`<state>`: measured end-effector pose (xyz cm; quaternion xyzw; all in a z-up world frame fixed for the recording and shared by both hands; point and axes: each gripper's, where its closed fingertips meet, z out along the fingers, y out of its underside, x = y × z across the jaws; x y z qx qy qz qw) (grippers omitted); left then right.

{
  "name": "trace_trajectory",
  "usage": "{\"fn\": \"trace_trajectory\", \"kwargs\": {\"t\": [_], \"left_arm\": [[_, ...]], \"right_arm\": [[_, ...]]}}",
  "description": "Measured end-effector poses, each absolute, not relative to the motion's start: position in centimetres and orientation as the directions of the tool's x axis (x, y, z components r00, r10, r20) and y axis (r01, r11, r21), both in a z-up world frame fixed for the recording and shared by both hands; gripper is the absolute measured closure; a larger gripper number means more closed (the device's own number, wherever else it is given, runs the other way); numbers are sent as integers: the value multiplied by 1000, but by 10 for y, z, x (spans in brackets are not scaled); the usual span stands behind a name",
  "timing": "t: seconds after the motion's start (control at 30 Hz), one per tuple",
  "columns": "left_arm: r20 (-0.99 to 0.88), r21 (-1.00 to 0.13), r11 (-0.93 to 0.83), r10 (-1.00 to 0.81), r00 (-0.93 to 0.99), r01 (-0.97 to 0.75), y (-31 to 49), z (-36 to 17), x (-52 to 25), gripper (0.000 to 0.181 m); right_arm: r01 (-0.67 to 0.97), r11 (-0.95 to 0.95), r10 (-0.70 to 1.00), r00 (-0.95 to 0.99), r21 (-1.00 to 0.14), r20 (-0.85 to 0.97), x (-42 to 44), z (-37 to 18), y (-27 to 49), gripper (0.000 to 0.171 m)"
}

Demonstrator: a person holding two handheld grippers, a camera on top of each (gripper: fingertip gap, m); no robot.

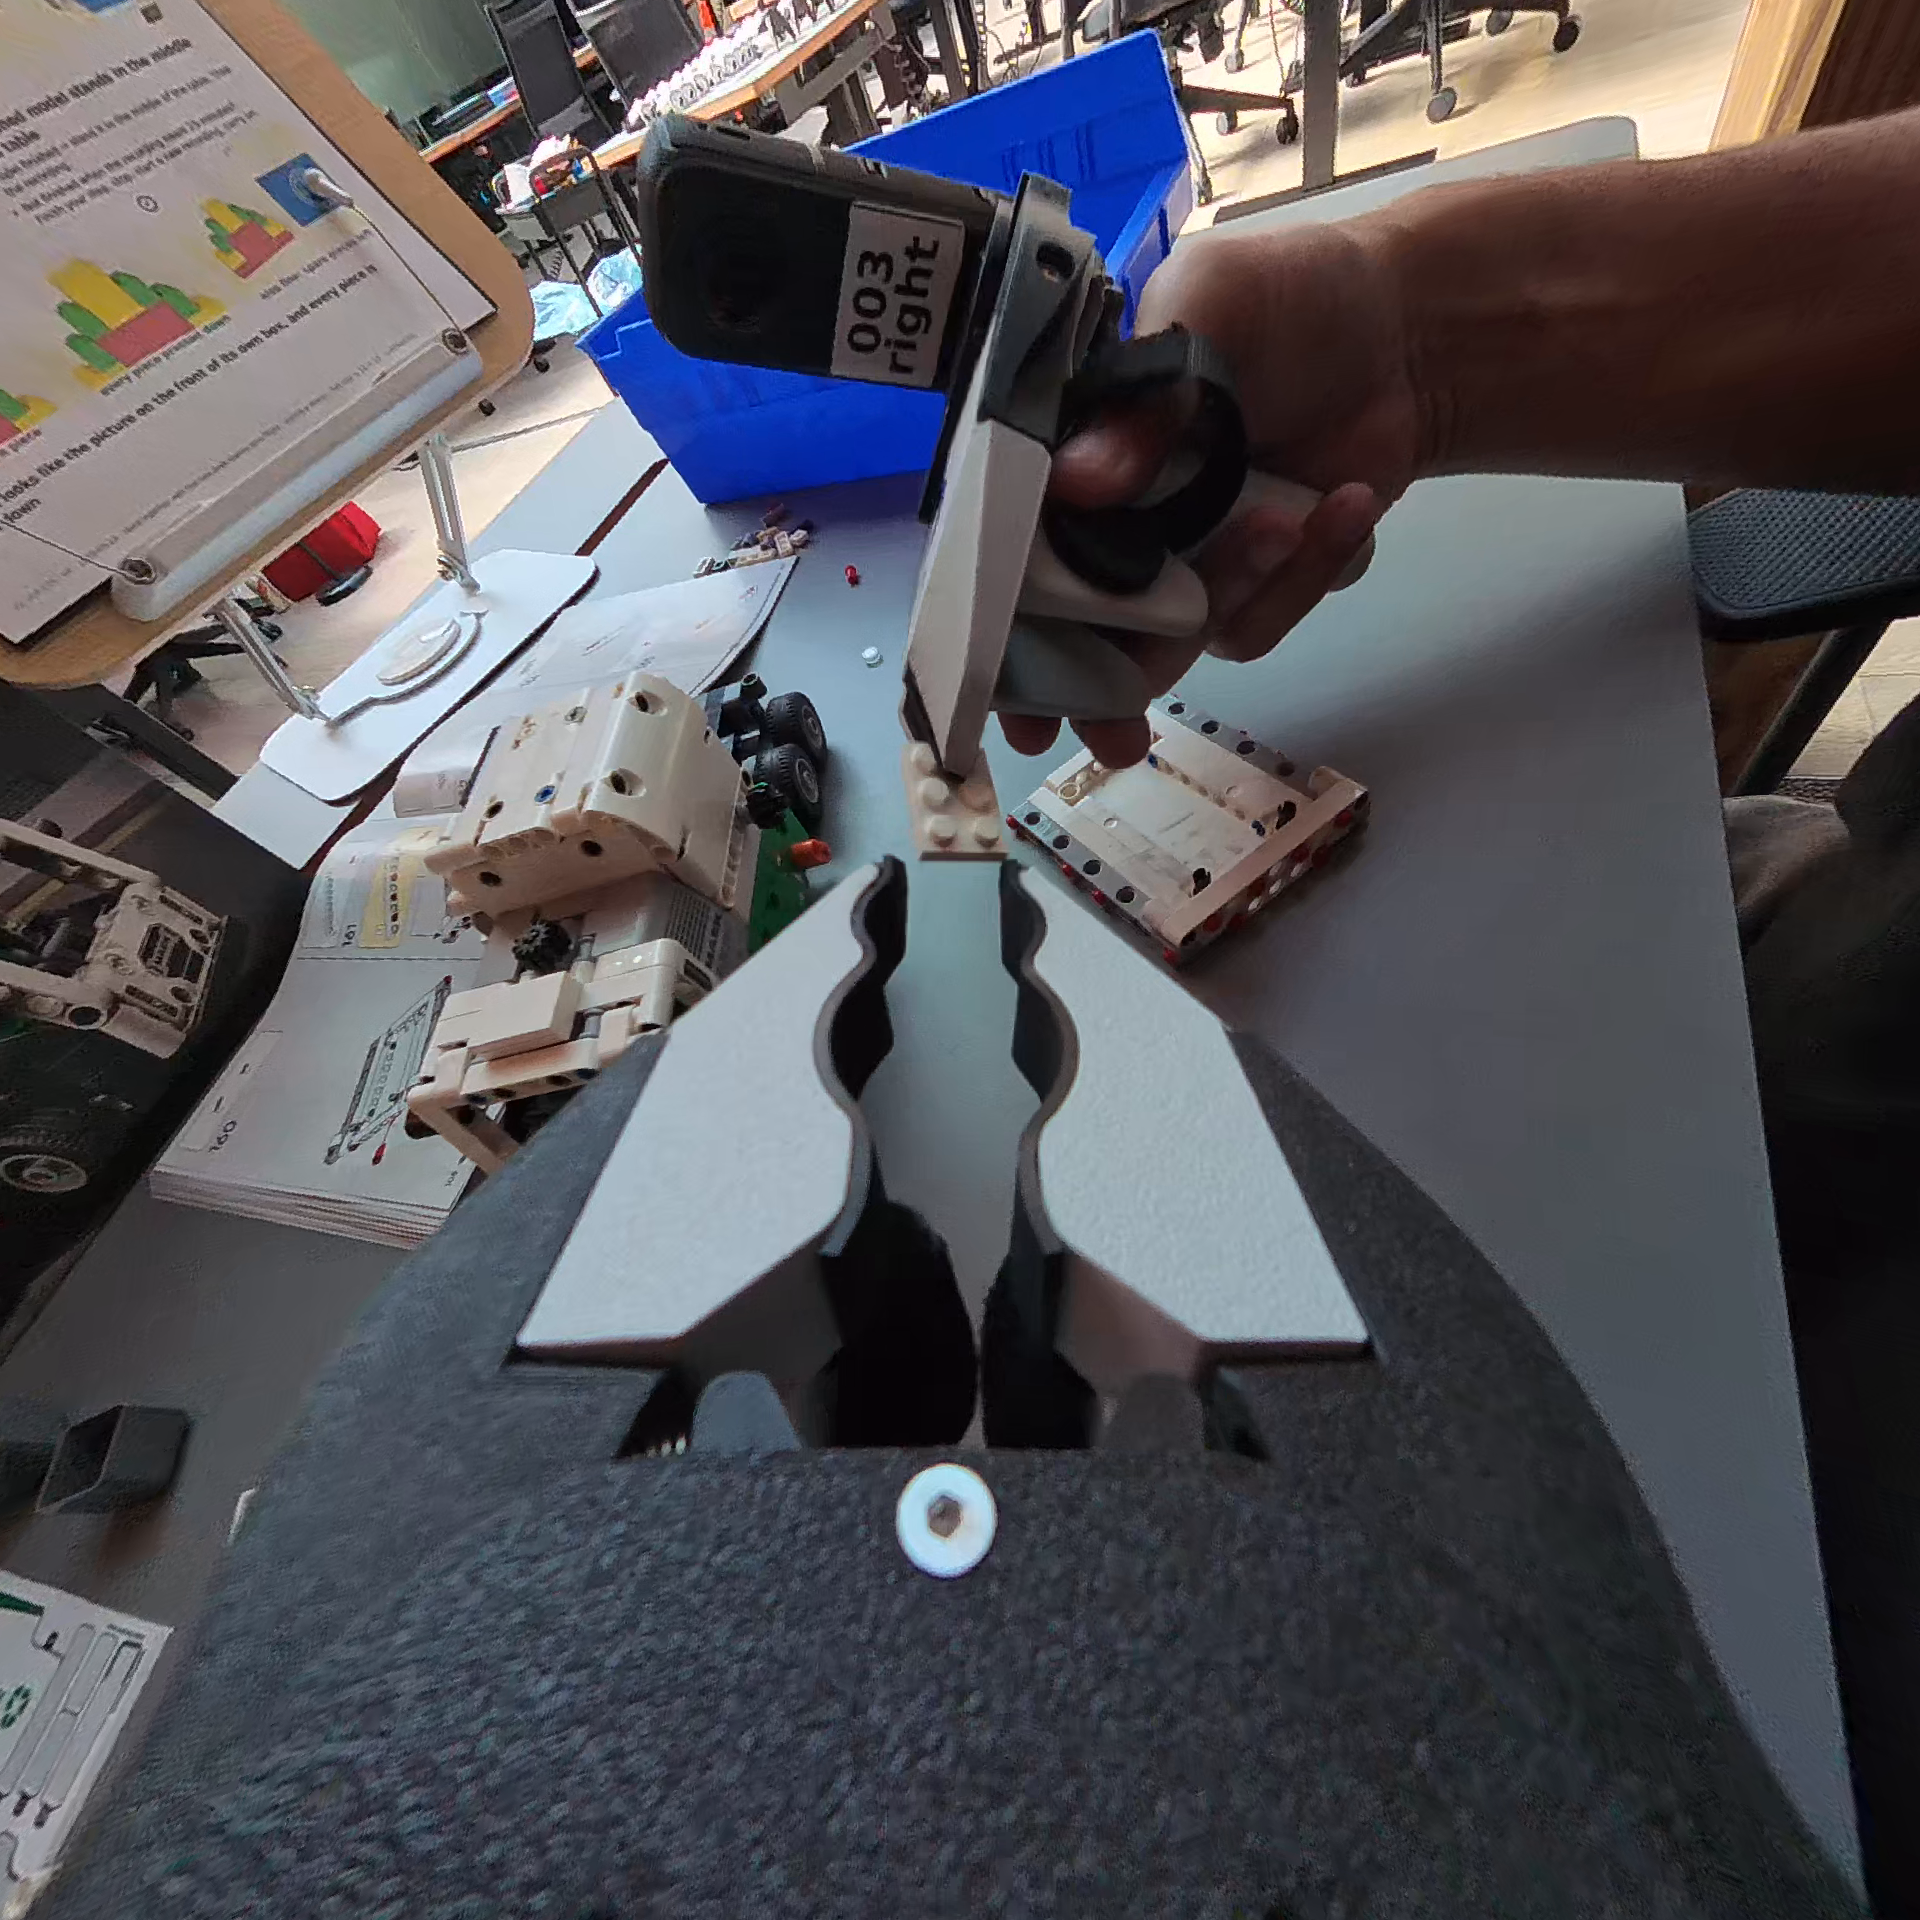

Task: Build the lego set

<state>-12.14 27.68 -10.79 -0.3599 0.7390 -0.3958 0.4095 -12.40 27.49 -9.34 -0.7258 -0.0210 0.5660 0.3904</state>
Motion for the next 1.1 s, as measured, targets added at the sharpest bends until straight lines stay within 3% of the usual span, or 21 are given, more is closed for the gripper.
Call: {"fn": "trace_trajectory", "kwargs": {"t": [0.03, 0.13, 0.4, 0.7, 0.9, 1.1], "left_arm": [[-328, -876, 435, -855, -402, -210, 277, -109, -121, 170], [-347, -869, 451, -848, -400, -204, 274, -109, -119, 175], [-376, -870, 448, -873, -312, -206, 278, -107, -107, 152], [-383, -866, 459, -863, -330, -198, 275, -106, -95, 167], [-325, -874, 419, -881, -343, -248, 276, -119, -85, 168], [-81, -843, 236, -944, -320, -483, 283, -161, -91, 167]], "right_arm": [[-420, -694, 470, 352, -585, -809, -123, -93, 275, 168], [-433, -692, 476, 327, -577, -816, -122, -90, 272, 168], [-490, -679, 448, 312, -546, -838, -112, -92, 273, 168], [-546, -651, 462, 265, -527, -846, -107, -91, 274, 168], [-536, -643, 424, 345, -547, -837, -96, -103, 275, 167], [-442, -601, 358, 596, -666, -719, -69, -124, 270, 154]]}}
